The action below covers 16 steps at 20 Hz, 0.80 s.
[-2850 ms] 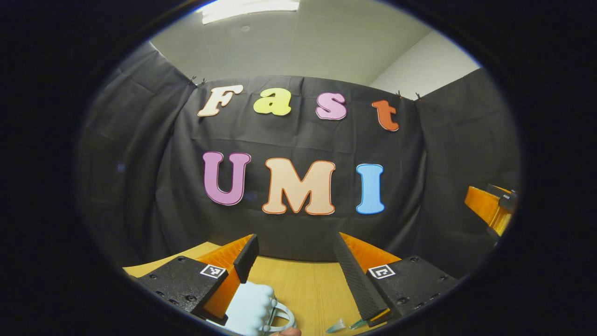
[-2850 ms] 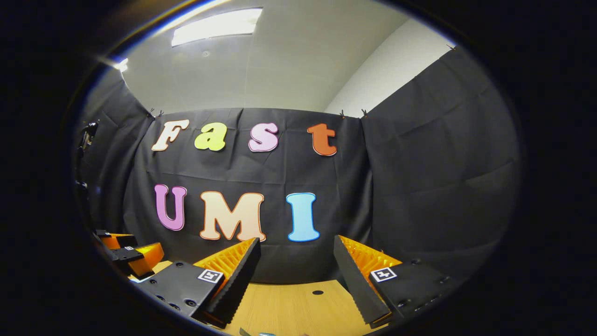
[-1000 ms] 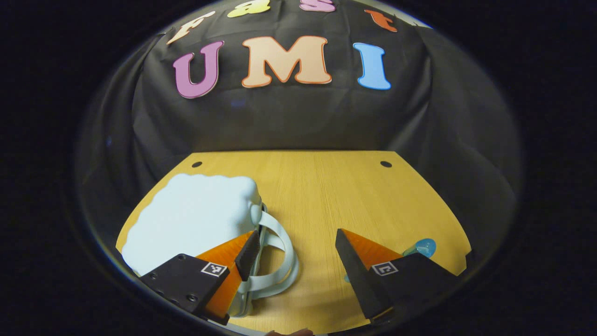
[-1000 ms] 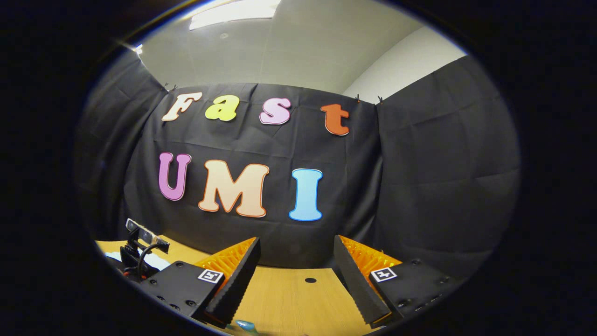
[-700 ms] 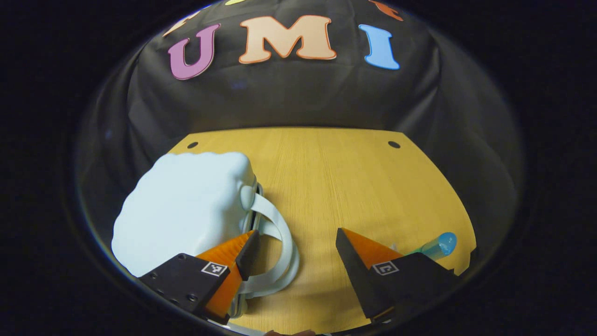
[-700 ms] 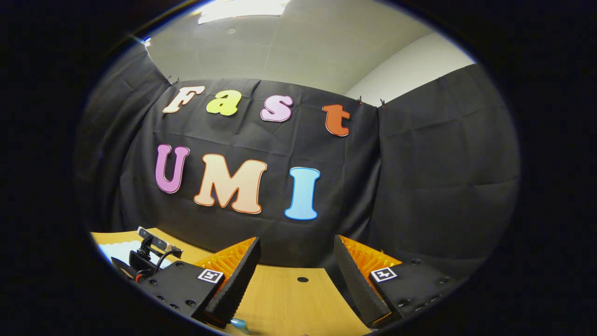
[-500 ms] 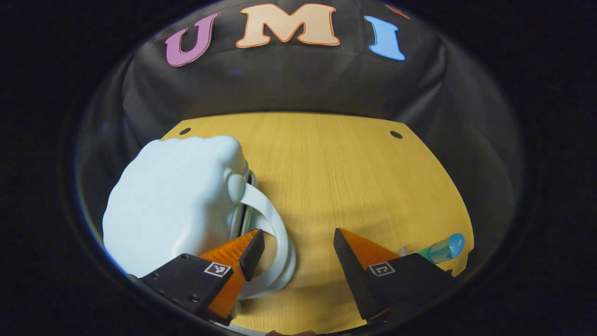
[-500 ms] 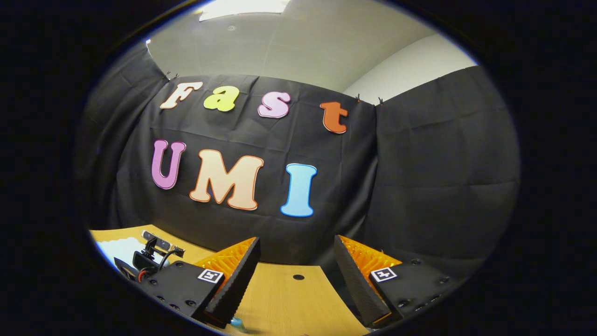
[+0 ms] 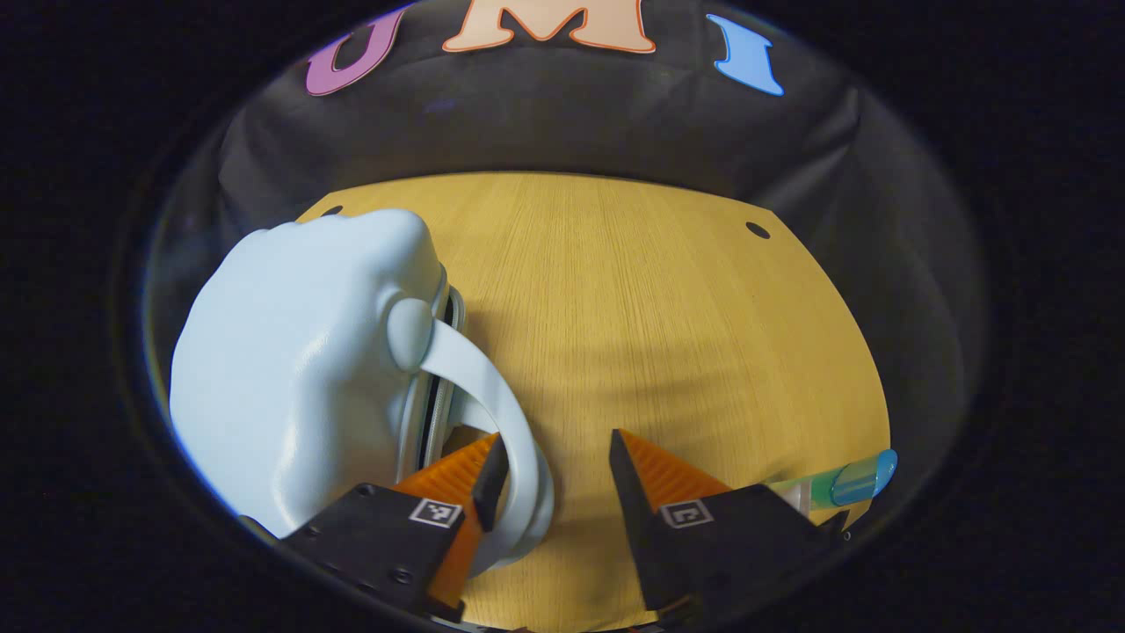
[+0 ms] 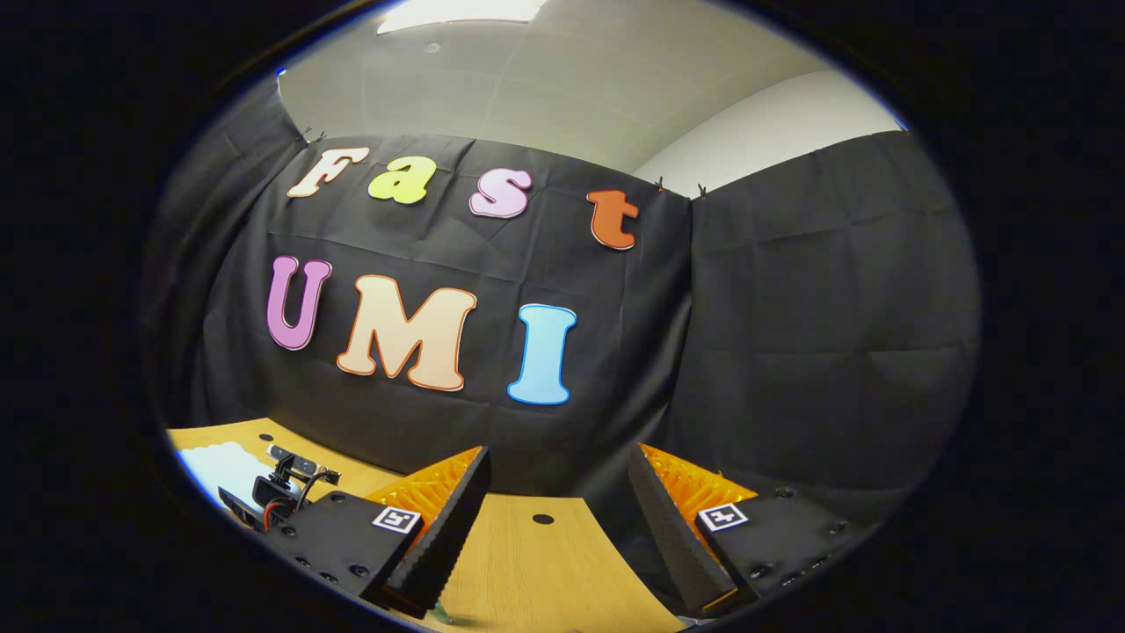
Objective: First open the suitcase, pack the skin care products into it, and then close the suitcase.
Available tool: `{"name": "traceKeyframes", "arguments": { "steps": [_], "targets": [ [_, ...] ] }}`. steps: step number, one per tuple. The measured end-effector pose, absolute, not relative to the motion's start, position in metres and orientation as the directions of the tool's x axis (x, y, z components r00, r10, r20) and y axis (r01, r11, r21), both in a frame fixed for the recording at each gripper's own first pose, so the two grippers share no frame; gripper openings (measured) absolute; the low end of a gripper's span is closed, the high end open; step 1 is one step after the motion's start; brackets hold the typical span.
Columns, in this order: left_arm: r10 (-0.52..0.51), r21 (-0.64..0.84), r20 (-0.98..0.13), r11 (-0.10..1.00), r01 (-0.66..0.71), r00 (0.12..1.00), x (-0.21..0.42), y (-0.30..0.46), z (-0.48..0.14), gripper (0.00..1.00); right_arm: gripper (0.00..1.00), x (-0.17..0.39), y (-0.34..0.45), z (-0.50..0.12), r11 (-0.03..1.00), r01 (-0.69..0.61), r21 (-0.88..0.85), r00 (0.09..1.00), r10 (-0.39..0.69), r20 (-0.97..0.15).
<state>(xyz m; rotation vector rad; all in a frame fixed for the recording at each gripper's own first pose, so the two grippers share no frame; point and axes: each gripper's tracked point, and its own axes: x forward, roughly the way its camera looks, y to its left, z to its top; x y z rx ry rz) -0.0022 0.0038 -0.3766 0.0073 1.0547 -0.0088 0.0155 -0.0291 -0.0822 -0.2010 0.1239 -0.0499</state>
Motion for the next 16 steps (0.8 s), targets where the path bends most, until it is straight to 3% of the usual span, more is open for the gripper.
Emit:
{"name": "traceKeyframes", "arguments": {
  "steps": [3, 4, 7, 14, 16],
  "targets": [
    [0.012, 0.023, -0.871, 1.0, 0.016, 0.49, -0.001, 0.012, -0.377, 0.06, 1.0, 0.016, -0.026, -0.081, 0.979, 0.032, -0.204, 0.993, -0.055, -0.108],
    [-0.01, 0.002, -0.873, 1.0, 0.022, 0.488, -0.001, 0.011, -0.373, 0.12, 0.98, 0.017, -0.025, -0.08, 0.979, 0.031, -0.203, 0.993, -0.053, -0.103],
    [-0.039, -0.029, -0.881, 0.999, 0.028, 0.471, -0.001, 0.007, -0.363, 0.11, 0.98, 0.017, -0.02, -0.078, 0.982, 0.025, -0.19, 0.995, -0.043, -0.094],
    [-0.035, 0.006, -0.838, 0.997, 0.072, 0.545, 0.006, 0.005, -0.316, 0.05, 0.95, 0.02, 0.007, -0.088, 0.989, -0.034, -0.147, 0.994, 0.018, -0.111],
    [-0.035, 0.02, -0.824, 0.996, 0.09, 0.565, 0.006, 0.007, -0.297, 0.04, 0.98, 0.02, 0.016, -0.087, 0.987, -0.057, -0.15, 0.995, 0.043, -0.096]
  ]
}}
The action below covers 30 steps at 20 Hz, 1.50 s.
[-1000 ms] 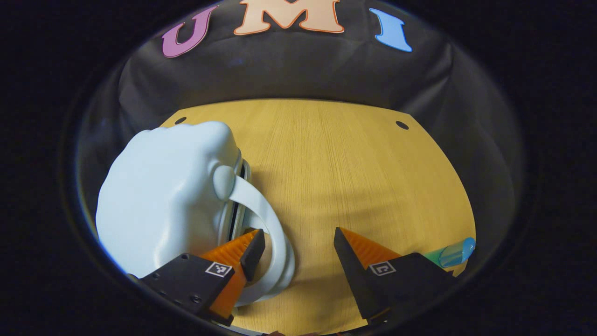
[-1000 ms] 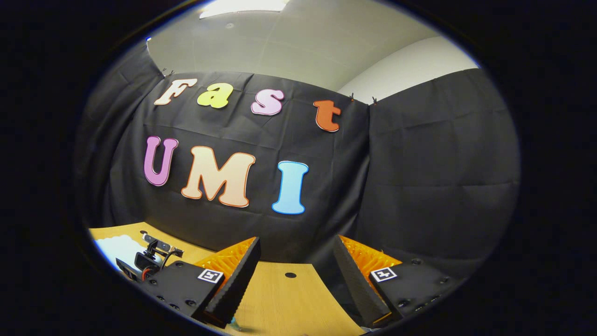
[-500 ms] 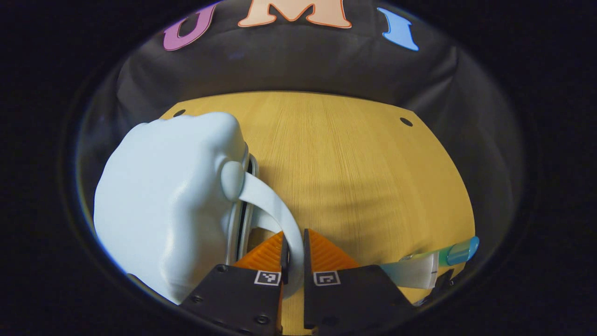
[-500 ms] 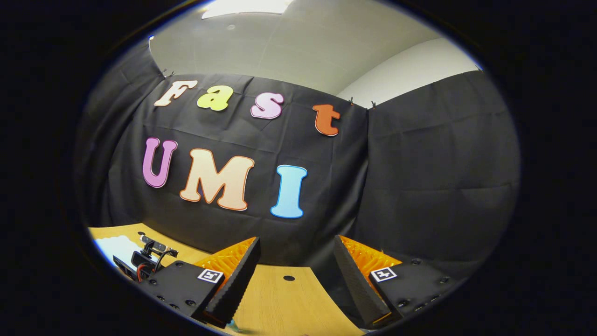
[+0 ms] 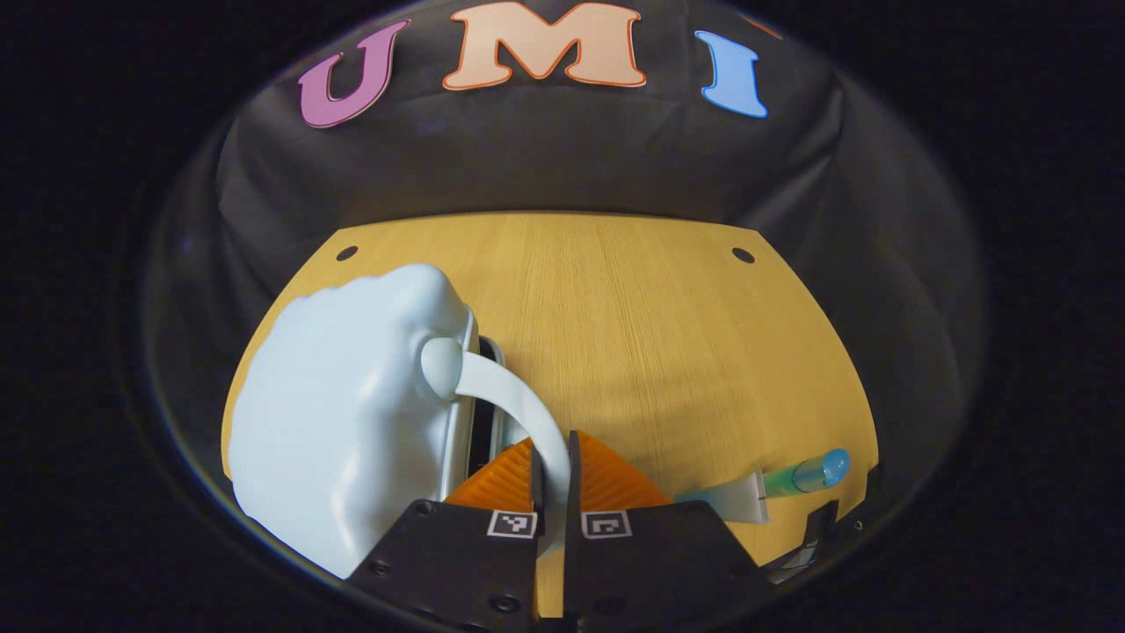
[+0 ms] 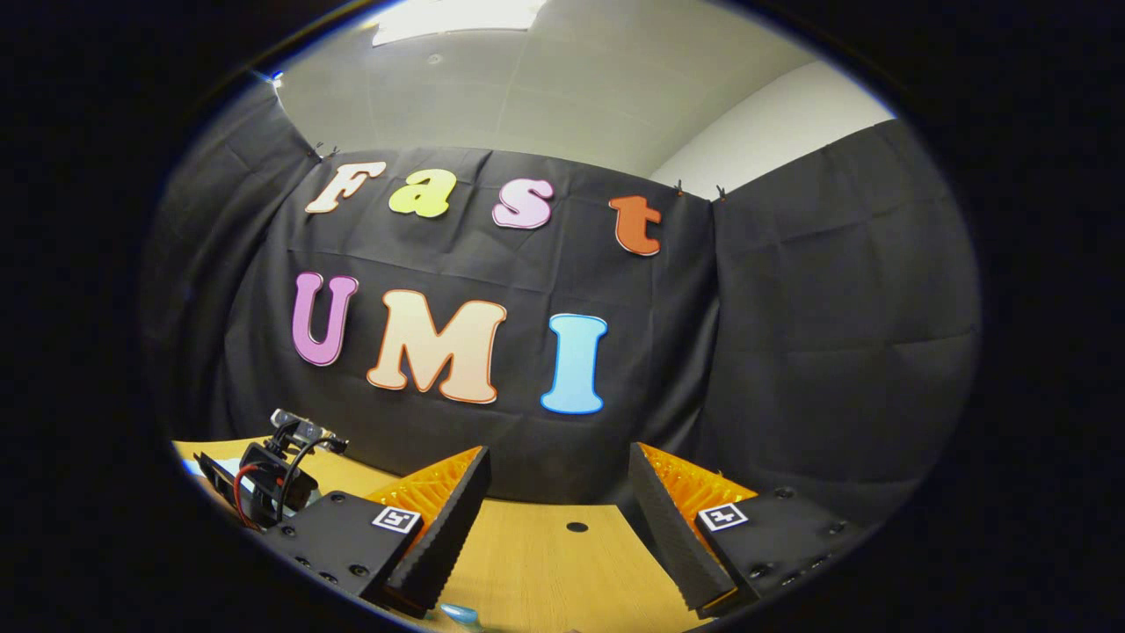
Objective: First open the suitcase, pack the skin care products into it, and then close the suitcase.
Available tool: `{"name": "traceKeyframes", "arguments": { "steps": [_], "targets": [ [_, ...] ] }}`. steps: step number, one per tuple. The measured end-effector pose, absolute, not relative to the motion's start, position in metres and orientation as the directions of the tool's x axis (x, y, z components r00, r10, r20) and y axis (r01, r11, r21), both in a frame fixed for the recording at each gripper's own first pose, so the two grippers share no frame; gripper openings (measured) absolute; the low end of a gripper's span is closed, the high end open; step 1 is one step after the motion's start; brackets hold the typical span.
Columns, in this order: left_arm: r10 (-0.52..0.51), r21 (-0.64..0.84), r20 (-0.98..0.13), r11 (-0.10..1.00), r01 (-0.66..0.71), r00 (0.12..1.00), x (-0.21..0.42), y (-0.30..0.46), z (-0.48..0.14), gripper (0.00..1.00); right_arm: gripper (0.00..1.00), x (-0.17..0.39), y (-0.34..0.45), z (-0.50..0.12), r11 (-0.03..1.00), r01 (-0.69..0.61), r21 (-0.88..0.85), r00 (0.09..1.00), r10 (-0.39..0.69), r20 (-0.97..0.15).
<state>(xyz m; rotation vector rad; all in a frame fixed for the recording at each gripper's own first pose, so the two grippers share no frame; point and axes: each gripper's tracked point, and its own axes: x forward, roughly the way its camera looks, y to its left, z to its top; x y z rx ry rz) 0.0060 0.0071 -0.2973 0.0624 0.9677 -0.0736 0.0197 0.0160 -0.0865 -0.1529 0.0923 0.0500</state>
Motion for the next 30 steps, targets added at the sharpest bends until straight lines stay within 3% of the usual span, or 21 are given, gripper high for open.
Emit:
{"name": "traceKeyframes", "arguments": {
  "steps": [12, 22, 30],
  "targets": [
    [-0.049, -0.017, -0.741, 0.998, 0.054, 0.67, 0.027, 0.077, -0.184, 0.03, 0.98, 0.026, 0.064, -0.1, 0.989, -0.134, -0.07, 0.986, 0.126, -0.111],
    [-0.032, -0.034, -0.683, 0.999, 0.012, 0.73, 0.044, 0.166, -0.139, 0.03, 0.98, 0.025, 0.105, -0.102, 0.988, -0.138, -0.069, 0.985, 0.129, -0.114],
    [0.076, 0.096, -0.629, 0.995, -0.02, 0.773, 0.055, 0.273, -0.124, 0.03, 0.98, 0.02, 0.153, -0.1, 0.992, -0.103, -0.071, 0.992, 0.097, -0.086]
  ]
}}
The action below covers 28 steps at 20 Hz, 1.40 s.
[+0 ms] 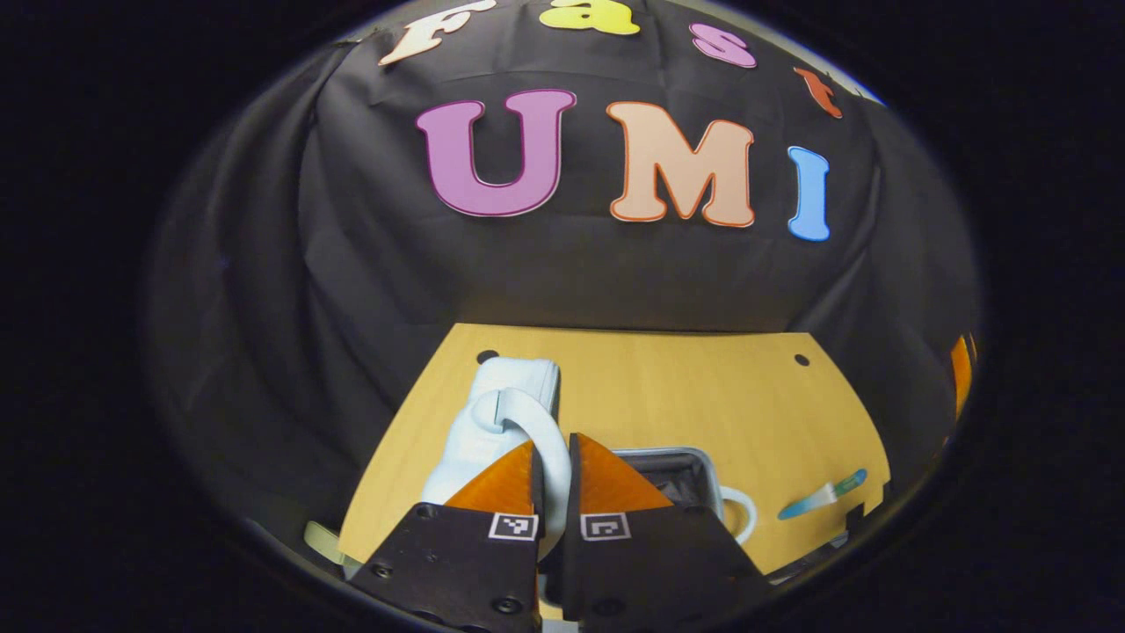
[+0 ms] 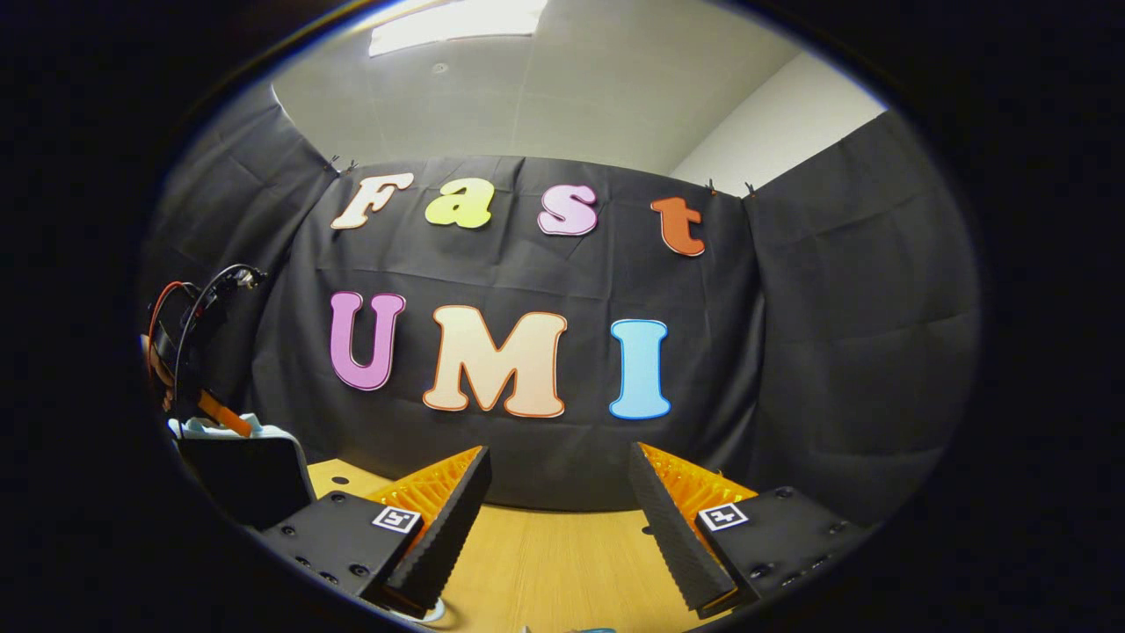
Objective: First open the suitcase, pack the skin care products into it, and then close the suitcase.
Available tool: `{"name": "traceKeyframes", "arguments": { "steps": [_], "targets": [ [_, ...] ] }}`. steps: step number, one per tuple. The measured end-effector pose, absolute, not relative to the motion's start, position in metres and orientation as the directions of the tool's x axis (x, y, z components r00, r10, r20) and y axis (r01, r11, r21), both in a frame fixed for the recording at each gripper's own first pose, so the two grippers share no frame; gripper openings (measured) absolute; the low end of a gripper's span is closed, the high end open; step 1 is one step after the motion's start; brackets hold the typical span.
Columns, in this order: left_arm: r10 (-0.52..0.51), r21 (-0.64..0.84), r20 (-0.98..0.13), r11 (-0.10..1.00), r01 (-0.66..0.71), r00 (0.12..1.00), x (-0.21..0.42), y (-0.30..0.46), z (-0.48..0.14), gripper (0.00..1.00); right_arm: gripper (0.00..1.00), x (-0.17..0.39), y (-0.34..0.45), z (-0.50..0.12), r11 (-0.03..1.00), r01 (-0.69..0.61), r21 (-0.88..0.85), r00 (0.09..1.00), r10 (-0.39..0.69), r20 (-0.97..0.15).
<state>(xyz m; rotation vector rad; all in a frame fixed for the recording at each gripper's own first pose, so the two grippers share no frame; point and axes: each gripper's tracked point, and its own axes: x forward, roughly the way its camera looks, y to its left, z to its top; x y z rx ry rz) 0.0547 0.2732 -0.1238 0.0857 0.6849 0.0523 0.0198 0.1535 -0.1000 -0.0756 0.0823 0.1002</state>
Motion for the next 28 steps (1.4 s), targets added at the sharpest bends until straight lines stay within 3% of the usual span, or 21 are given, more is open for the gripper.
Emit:
{"name": "traceKeyframes", "arguments": {
  "steps": [10, 16, 19, 28],
  "targets": [
    [0.127, 0.012, -0.619, 0.988, -0.152, 0.775, 0.051, 0.372, -0.132, 0.03, 0.98, 0.011, 0.209, -0.093, 0.986, -0.142, -0.091, 0.989, 0.138, -0.05],
    [0.181, 0.036, -0.642, 0.978, -0.206, 0.745, 0.054, 0.414, -0.152, 0.04, 1.0, 0.013, 0.216, -0.092, 0.983, -0.144, -0.114, 0.989, 0.139, -0.052],
    [0.262, 0.125, -0.644, 0.963, -0.239, 0.718, 0.054, 0.451, -0.165, 0.03, 1.0, 0.015, 0.219, -0.097, 0.982, -0.142, -0.121, 0.989, 0.135, -0.062],
    [0.283, 0.069, -0.769, 0.928, -0.366, 0.573, 0.022, 0.508, -0.253, 0.03, 0.98, 0.013, 0.244, -0.102, 0.97, -0.178, -0.163, 0.983, 0.167, -0.078]
  ]
}}
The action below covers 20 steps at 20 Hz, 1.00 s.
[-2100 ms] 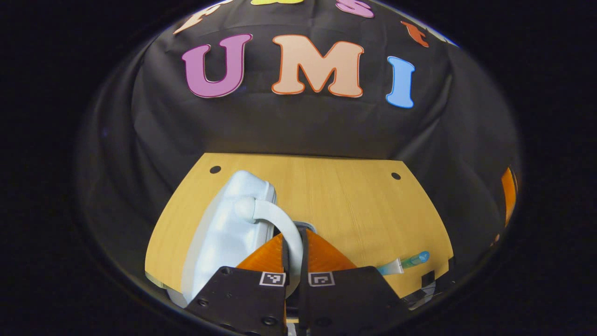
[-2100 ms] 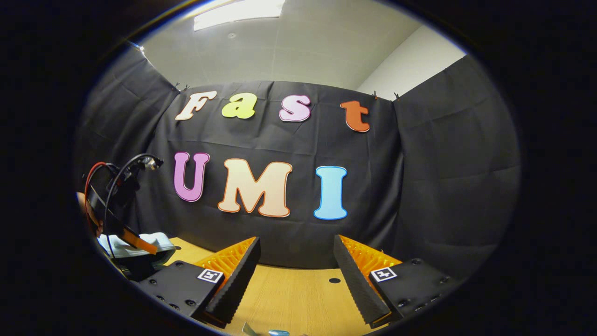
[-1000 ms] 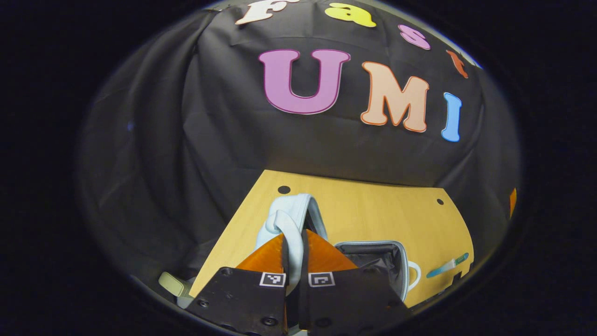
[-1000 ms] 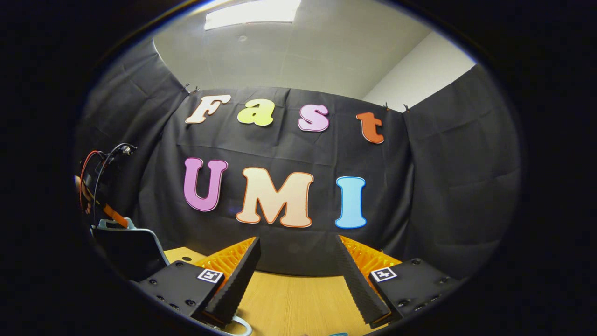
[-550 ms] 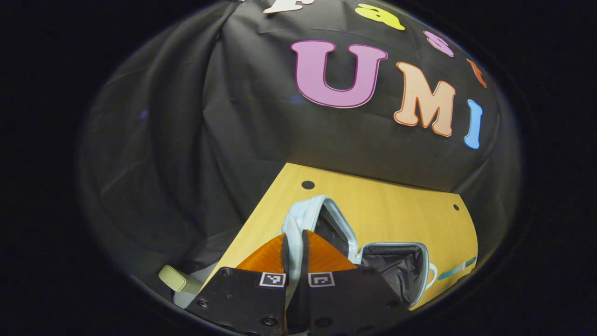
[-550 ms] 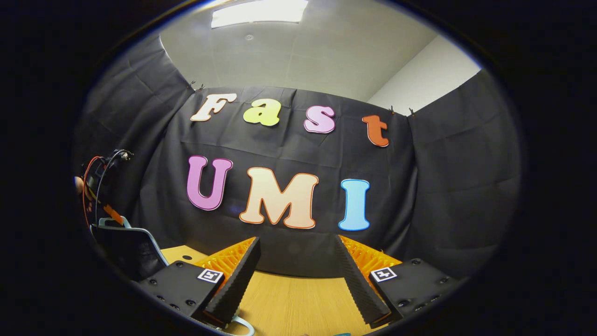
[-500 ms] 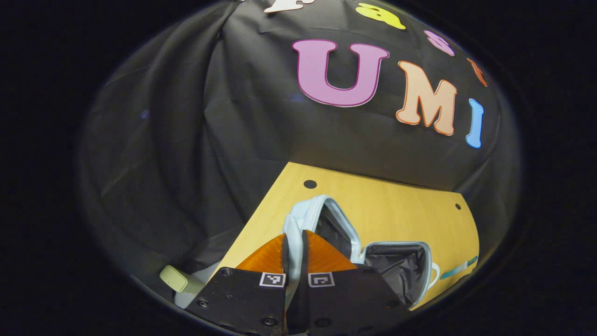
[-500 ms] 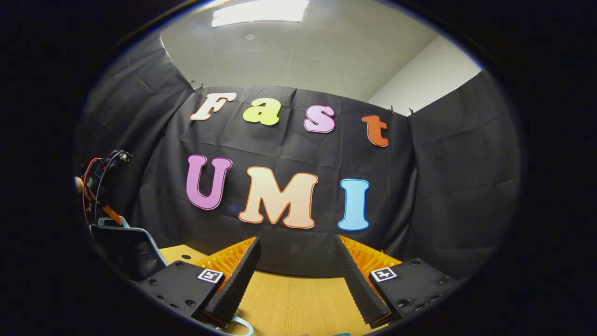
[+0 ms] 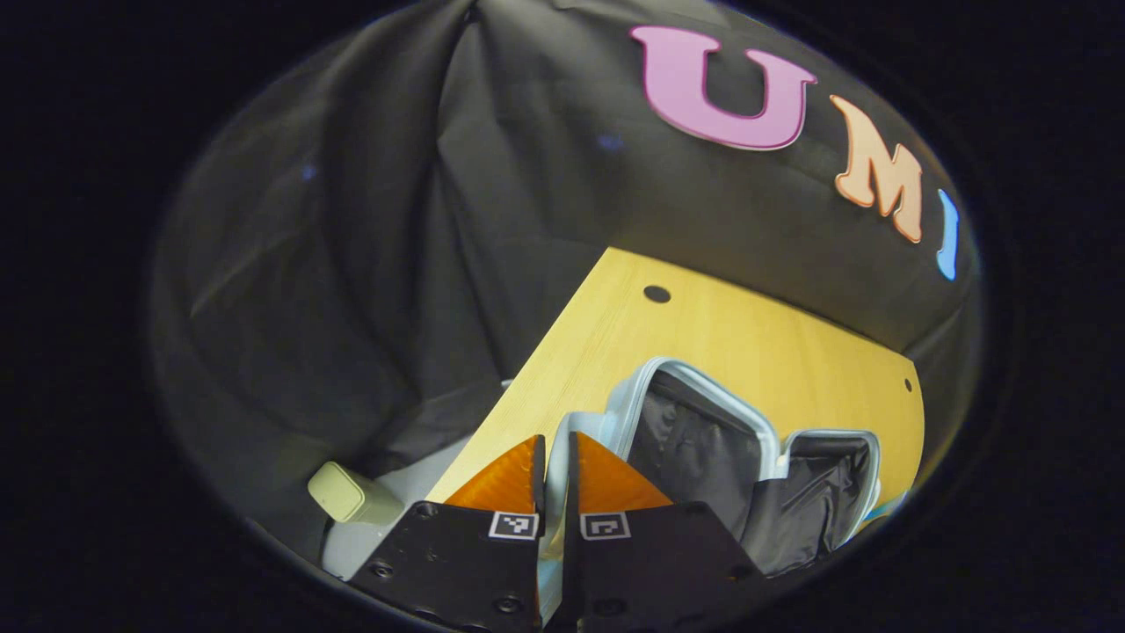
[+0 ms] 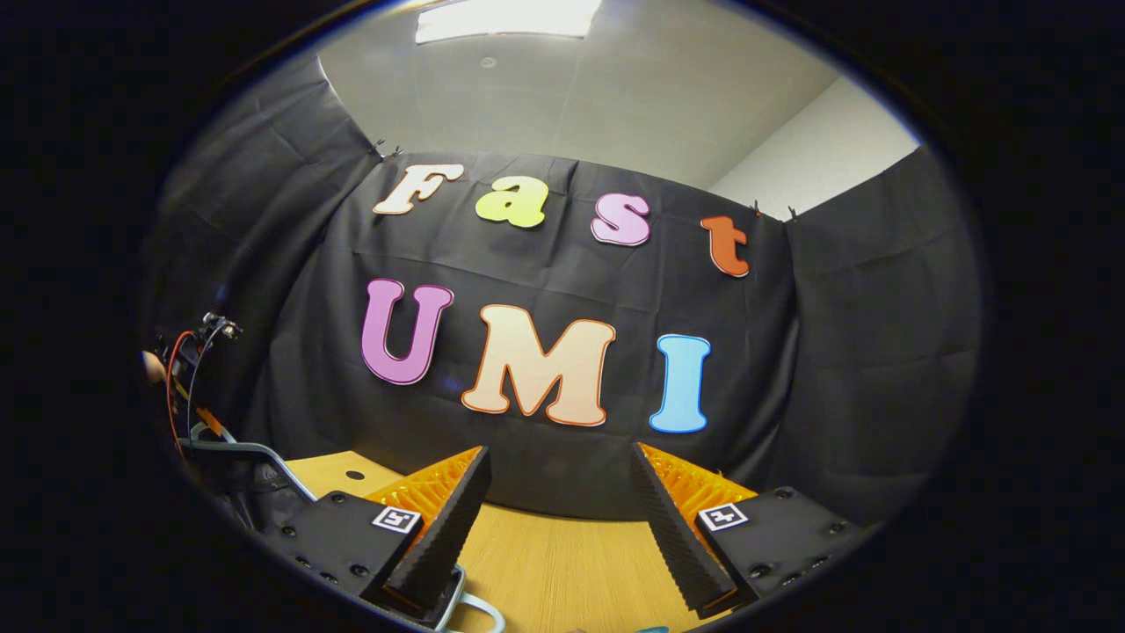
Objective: First open the suitcase, pack the skin care products into it, and then close the suitcase.
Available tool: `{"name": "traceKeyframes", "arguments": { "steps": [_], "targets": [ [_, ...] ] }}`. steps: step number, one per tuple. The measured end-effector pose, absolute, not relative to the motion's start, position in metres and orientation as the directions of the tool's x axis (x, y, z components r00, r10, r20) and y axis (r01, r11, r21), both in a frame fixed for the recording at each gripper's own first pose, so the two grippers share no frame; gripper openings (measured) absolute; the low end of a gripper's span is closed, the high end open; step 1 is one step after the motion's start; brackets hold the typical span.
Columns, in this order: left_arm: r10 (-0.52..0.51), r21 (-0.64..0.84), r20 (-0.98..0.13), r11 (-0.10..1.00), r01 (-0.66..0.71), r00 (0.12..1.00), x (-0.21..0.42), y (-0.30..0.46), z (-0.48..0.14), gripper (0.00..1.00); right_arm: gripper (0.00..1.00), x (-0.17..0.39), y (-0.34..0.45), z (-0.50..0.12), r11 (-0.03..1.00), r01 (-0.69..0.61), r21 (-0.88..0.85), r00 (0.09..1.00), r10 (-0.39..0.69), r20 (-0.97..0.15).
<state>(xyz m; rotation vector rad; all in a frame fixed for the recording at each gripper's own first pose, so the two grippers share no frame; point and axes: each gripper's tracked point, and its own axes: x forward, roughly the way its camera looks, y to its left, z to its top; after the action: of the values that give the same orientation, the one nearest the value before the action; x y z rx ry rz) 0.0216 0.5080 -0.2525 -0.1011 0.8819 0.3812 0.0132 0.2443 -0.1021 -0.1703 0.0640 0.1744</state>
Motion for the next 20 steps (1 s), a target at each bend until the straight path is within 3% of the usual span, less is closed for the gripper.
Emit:
{"name": "traceKeyframes", "arguments": {
  "steps": [6, 8, 9, 12, 14, 15, 20],
  "targets": [
    [0.308, 0.073, -0.795, 0.904, -0.42, 0.523, 0.004, 0.528, -0.296, 0.03, 0.96, 0.011, 0.255, -0.108, 0.961, -0.206, -0.187, 0.976, 0.19, -0.102],
    [0.368, 0.112, -0.77, 0.883, -0.456, 0.521, 0.001, 0.538, -0.297, 0.1, 0.98, 0.013, 0.255, -0.106, 0.957, -0.213, -0.197, 0.975, 0.197, -0.099],
    [0.401, 0.136, -0.748, 0.872, -0.469, 0.529, 0.001, 0.545, -0.291, 0.19, 0.98, 0.012, 0.255, -0.105, 0.957, -0.215, -0.195, 0.975, 0.2, -0.095],
    [0.462, 0.143, -0.632, 0.858, -0.493, 0.622, 0.012, 0.542, -0.258, 0.65, 0.98, 0.012, 0.253, -0.098, 0.957, -0.227, -0.18, 0.973, 0.216, -0.076],
    [0.498, 0.156, -0.532, 0.852, -0.499, 0.685, 0.018, 0.528, -0.225, 0.76, 0.98, 0.013, 0.247, -0.098, 0.96, -0.236, -0.153, 0.971, 0.227, -0.073],
    [0.502, 0.158, -0.489, 0.855, -0.493, 0.713, 0.021, 0.515, -0.211, 0.89, 0.98, 0.015, 0.244, -0.1, 0.961, -0.242, -0.134, 0.969, 0.233, -0.082],
    [0.478, 0.149, -0.259, 0.878, -0.454, 0.839, 0.027, 0.439, -0.121, 0.95, 0.98, 0.024, 0.219, -0.101, 0.965, -0.26, -0.045, 0.961, 0.254, -0.114]
  ]
}}
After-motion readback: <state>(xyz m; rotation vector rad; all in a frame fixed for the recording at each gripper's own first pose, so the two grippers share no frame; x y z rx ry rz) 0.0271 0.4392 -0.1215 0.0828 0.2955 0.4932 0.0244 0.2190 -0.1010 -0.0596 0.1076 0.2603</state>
